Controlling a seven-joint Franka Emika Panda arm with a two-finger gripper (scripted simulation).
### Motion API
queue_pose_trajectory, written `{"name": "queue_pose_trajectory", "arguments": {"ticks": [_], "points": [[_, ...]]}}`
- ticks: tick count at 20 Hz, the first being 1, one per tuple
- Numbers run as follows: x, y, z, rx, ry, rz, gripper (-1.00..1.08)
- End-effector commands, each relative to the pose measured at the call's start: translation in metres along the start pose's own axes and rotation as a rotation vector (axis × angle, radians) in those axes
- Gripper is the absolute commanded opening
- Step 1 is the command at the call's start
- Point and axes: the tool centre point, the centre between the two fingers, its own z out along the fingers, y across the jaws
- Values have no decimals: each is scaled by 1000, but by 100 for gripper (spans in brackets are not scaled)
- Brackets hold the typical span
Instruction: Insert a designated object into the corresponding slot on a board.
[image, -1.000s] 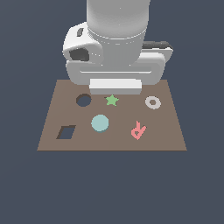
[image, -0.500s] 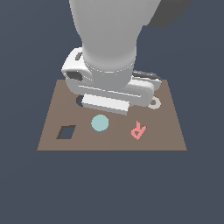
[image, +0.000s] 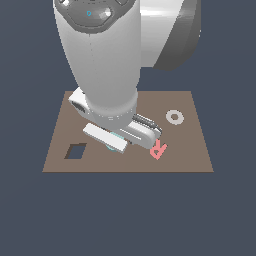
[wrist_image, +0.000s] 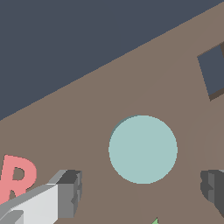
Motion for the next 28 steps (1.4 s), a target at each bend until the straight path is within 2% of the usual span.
{"name": "queue_pose_trajectory", "arguments": {"ticks": [1, 8, 21, 22, 28], "points": [[6, 2, 8, 1, 1, 51, 100], [13, 7, 20, 2, 0, 123, 100], [13, 7, 41, 2, -1, 127, 100], [13, 7, 41, 2, -1, 127, -100], [13, 7, 41, 2, -1, 127, -100]]}}
